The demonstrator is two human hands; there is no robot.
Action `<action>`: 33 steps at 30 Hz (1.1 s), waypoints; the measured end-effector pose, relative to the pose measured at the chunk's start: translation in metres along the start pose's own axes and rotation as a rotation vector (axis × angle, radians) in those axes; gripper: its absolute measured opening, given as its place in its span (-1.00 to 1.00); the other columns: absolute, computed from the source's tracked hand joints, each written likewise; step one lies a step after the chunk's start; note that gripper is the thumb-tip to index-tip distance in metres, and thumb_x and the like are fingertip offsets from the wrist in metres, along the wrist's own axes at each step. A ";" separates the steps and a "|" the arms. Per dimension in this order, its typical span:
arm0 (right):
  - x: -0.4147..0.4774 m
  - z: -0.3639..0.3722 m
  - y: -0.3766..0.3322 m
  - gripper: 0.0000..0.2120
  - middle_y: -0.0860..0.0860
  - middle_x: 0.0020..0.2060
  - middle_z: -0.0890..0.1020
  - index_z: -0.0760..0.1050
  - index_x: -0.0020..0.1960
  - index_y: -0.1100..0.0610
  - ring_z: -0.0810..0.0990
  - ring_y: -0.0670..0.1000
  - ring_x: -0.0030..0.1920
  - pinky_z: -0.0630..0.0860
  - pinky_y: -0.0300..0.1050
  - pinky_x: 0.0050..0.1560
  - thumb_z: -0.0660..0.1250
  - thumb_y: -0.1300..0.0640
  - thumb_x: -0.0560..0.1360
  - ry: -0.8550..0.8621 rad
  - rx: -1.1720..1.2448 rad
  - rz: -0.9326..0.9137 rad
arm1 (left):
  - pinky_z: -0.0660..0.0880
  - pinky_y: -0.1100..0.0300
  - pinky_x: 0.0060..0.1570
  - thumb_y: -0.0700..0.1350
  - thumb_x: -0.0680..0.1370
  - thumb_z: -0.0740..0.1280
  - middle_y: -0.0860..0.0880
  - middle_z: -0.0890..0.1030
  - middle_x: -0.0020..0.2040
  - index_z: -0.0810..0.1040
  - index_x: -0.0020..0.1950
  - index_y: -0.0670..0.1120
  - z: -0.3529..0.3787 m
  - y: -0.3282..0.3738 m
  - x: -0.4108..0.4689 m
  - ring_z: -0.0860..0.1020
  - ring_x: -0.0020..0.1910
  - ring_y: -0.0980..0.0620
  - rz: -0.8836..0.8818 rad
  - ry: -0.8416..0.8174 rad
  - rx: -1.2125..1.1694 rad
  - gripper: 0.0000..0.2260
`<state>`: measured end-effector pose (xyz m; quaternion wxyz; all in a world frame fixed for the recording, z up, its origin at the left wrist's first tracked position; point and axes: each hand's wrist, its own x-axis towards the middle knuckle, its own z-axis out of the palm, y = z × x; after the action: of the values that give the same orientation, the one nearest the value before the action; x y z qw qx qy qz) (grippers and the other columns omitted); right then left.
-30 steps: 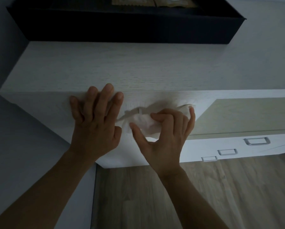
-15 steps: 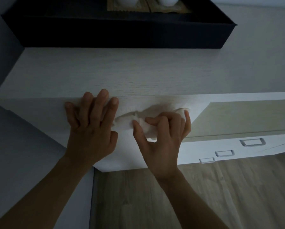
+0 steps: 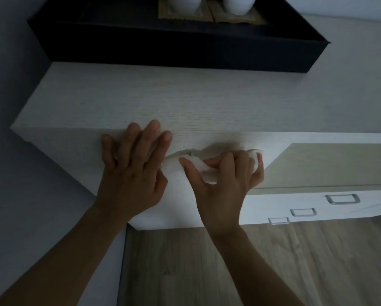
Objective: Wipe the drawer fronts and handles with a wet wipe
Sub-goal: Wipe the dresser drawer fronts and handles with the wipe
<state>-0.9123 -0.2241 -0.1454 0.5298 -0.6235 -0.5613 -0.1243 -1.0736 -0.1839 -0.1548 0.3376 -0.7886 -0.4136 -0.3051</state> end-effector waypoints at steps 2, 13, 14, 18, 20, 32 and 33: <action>-0.002 -0.001 0.002 -0.66 -0.03 -0.21 0.47 0.31 -0.15 0.03 0.43 -0.02 -0.06 0.11 0.15 0.42 0.41 -0.14 0.41 -0.008 0.006 -0.018 | -0.28 -0.10 0.52 -0.05 0.51 0.22 -0.04 -0.21 0.62 -0.11 0.63 -0.09 -0.003 -0.004 -0.001 -0.22 0.59 -0.05 0.026 0.005 0.007 -0.23; 0.001 -0.002 -0.002 -0.62 0.02 -0.30 0.50 0.44 -0.27 0.17 0.44 -0.02 -0.11 0.18 0.21 0.38 0.44 -0.13 0.38 0.018 -0.014 0.043 | -0.31 -0.10 0.49 0.15 0.61 0.24 -0.15 -0.08 0.61 -0.05 0.63 0.06 -0.014 -0.056 -0.007 -0.19 0.59 -0.05 0.022 0.024 0.092 -0.31; -0.001 -0.004 0.001 -0.65 -0.01 -0.25 0.50 0.44 -0.22 0.15 0.45 -0.02 -0.09 0.17 0.20 0.40 0.44 -0.12 0.39 -0.001 -0.004 0.021 | -0.30 -0.10 0.48 0.16 0.61 0.24 -0.17 -0.01 0.56 -0.03 0.63 0.06 -0.012 -0.054 -0.007 -0.19 0.59 -0.04 0.010 0.024 0.090 -0.31; -0.007 -0.017 0.016 -0.76 -0.09 -0.12 0.46 0.40 -0.06 0.06 0.49 -0.03 -0.02 0.11 0.14 0.46 0.42 -0.01 0.44 -0.094 0.050 -0.104 | -0.31 -0.11 0.47 0.18 0.60 0.23 -0.17 0.04 0.46 0.10 0.53 0.05 -0.008 -0.051 -0.006 -0.20 0.58 -0.01 -0.017 0.024 0.083 -0.42; -0.004 -0.013 0.009 -0.73 -0.06 -0.17 0.47 0.41 -0.12 0.09 0.47 -0.03 -0.04 0.10 0.15 0.44 0.43 -0.05 0.42 -0.076 0.045 -0.052 | -0.27 -0.15 0.47 0.19 0.60 0.23 -0.17 0.03 0.46 0.02 0.59 0.07 -0.006 -0.048 -0.006 -0.20 0.58 -0.02 -0.032 0.026 0.081 -0.35; -0.003 -0.009 0.000 -0.73 -0.05 -0.20 0.48 0.39 -0.15 0.09 0.45 -0.05 -0.06 0.10 0.13 0.45 0.42 -0.04 0.41 -0.049 0.016 0.000 | -0.35 -0.09 0.46 0.17 0.57 0.25 -0.23 0.22 0.32 0.11 0.40 -0.01 -0.001 -0.032 0.001 0.04 0.41 -0.18 -0.145 0.111 0.021 -0.47; 0.000 -0.004 -0.006 -0.68 -0.02 -0.27 0.48 0.40 -0.22 0.11 0.44 -0.04 -0.11 0.11 0.12 0.43 0.43 -0.09 0.39 -0.015 -0.010 0.065 | -0.35 -0.09 0.46 0.17 0.57 0.25 -0.23 0.22 0.32 0.11 0.40 -0.01 -0.001 -0.032 0.001 0.04 0.41 -0.17 -0.146 0.110 0.020 -0.46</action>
<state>-0.9157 -0.2285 -0.1404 0.5261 -0.6451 -0.5441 -0.1051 -1.1008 -0.1707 -0.1447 0.3447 -0.7350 -0.4537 -0.3676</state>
